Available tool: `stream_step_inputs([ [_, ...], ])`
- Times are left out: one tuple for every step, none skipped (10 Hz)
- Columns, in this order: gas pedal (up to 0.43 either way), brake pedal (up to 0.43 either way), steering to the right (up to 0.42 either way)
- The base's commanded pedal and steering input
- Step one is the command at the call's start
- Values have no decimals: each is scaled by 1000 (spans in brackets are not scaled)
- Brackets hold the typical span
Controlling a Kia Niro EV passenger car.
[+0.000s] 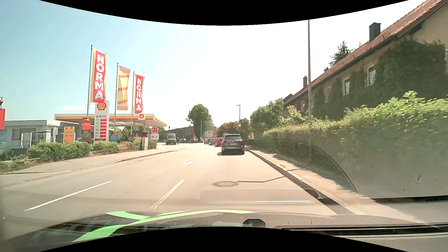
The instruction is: Follow the waypoints while adhering to traffic rules and regulations
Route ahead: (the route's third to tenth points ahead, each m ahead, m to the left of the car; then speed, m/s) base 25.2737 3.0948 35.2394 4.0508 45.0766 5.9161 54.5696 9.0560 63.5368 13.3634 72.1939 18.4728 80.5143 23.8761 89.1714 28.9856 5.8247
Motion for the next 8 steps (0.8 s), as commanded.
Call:
stream_step_inputs([
  [47, 0, -14],
  [47, 0, -14],
  [47, 0, -14],
  [47, 0, -14],
  [47, 0, -15],
  [47, 0, -14],
  [47, 0, -14],
  [47, 0, -15],
])
